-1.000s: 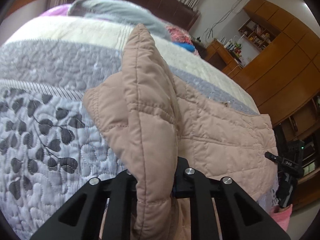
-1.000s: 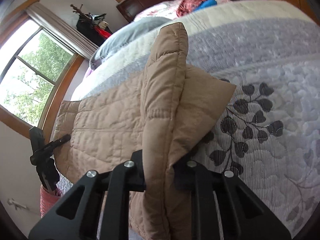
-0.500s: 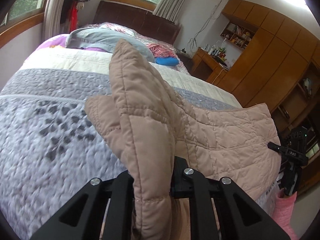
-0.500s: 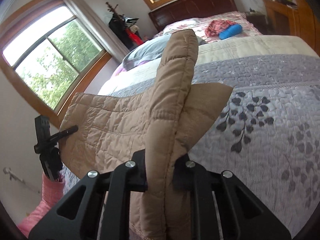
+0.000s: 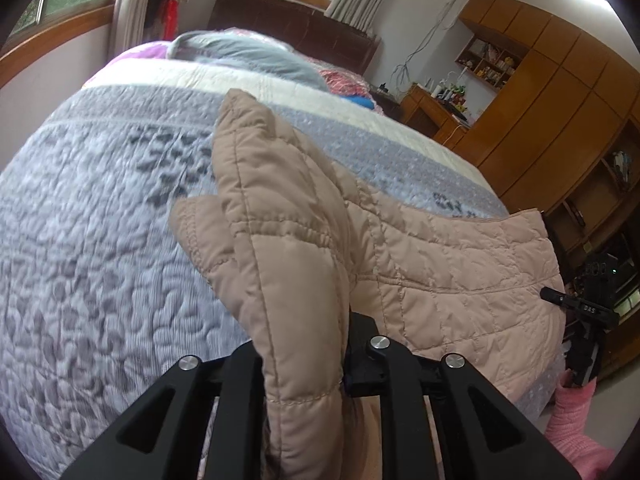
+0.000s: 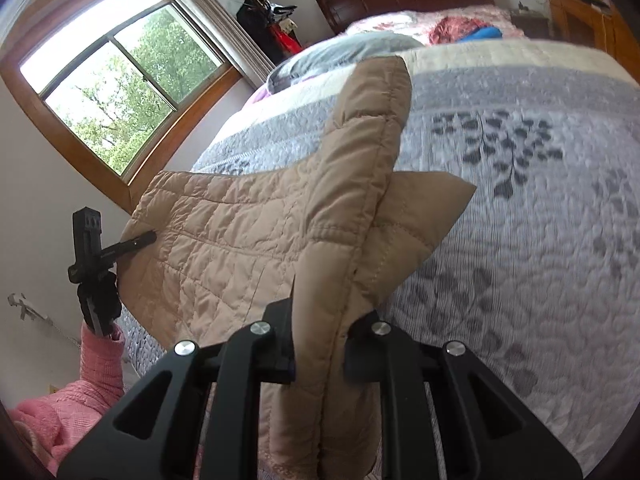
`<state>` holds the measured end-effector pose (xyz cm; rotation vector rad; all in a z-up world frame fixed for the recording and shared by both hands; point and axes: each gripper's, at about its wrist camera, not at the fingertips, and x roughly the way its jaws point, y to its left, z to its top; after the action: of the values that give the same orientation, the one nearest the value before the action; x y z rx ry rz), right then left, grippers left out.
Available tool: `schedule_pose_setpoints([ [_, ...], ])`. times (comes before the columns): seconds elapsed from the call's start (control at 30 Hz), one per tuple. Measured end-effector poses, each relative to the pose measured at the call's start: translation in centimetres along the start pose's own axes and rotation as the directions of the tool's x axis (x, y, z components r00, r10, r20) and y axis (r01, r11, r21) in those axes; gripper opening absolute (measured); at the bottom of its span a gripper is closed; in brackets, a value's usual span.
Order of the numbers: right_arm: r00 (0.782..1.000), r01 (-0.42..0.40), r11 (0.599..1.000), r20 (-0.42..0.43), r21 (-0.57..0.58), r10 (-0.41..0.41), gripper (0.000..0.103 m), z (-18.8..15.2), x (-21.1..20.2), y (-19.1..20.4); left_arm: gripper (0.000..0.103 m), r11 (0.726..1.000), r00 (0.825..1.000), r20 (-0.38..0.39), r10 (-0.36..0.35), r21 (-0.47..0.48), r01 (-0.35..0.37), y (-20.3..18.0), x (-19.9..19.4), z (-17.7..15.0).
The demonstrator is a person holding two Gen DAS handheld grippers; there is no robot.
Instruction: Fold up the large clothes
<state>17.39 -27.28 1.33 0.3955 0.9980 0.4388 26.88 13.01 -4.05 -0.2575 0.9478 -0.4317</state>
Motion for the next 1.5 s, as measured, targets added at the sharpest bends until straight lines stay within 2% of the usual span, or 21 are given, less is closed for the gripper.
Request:
schedule_pose_setpoints([
  [0.13,0.999,0.017,0.998,-0.046,0.056,-0.015,0.016,-1.2,2.1,-2.1,0.018,0.998,0.998,-0.032,0.055,0.004,-0.055,1.2,2.0,-1.6],
  [0.27,0.998,0.022,0.995,-0.062,0.102,-0.016,0.019,-2.4,3.6,-3.6,0.025,0.996,0.994,-0.060,0.088,0.011,-0.087,2.3,4.1,-2.7],
  [0.4,0.997,0.012,0.990,-0.083,0.143,0.000,0.023,-3.4,5.6,-5.1,0.035,0.995,0.992,-0.066,0.104,0.020,-0.103,3.1,5.7,-4.0],
  [0.57,0.997,-0.014,0.984,-0.071,0.177,0.027,0.024,-4.2,6.4,-5.8,0.037,0.994,0.993,-0.049,0.111,0.020,-0.110,3.0,5.9,-4.6],
  [0.63,0.997,-0.006,0.984,-0.070,0.178,0.018,0.025,-4.2,6.4,-5.7,0.039,0.990,0.990,-0.038,0.139,0.036,-0.138,2.6,5.8,-4.8],
  [0.77,0.995,0.073,0.987,-0.071,0.143,-0.063,0.038,-4.3,5.6,-4.9,0.047,0.977,0.977,-0.028,0.209,0.052,-0.207,1.6,5.1,-4.8],
  [0.8,0.991,0.124,0.986,-0.067,0.115,-0.117,0.043,-4.4,5.0,-4.2,0.050,0.973,0.973,-0.024,0.229,0.049,-0.228,1.5,4.5,-4.8],
  [0.87,0.980,0.196,0.978,-0.051,0.069,-0.192,0.045,-4.5,3.9,-3.2,0.050,0.969,0.969,-0.021,0.247,0.034,-0.246,1.4,3.5,-4.8],
  [1.0,0.949,0.315,0.949,-0.018,0.018,-0.314,0.043,-5.1,1.3,-1.5,0.050,0.952,0.952,0.008,0.307,0.000,-0.307,0.8,0.9,-5.0],
  [1.07,0.930,0.368,0.930,0.019,-0.012,-0.368,0.041,-5.4,-0.4,-0.1,0.049,0.937,0.936,0.038,0.350,0.001,-0.351,-0.2,-0.5,-5.1],
  [1.17,0.922,0.387,0.921,0.053,-0.040,-0.385,0.037,-5.9,-2.0,1.4,0.049,0.911,0.908,0.105,0.406,0.025,-0.411,-2.1,-2.5,-5.4],
  [1.2,0.922,0.385,0.922,0.058,-0.050,-0.382,0.035,-6.1,-2.2,2.0,0.049,0.909,0.905,0.126,0.407,0.040,-0.415,-3.1,-3.1,-5.5],
  [1.37,0.930,0.368,0.922,0.047,-0.118,-0.365,0.032,-7.3,-1.9,5.0,0.049,0.896,0.898,0.150,0.414,0.104,-0.431,-6.7,-3.8,-6.2],
  [1.5,0.937,0.347,0.926,0.007,-0.147,-0.349,0.028,-7.9,-0.7,6.1,0.050,0.913,0.922,0.123,0.368,0.138,-0.383,-8.7,-2.8,-7.3],
])
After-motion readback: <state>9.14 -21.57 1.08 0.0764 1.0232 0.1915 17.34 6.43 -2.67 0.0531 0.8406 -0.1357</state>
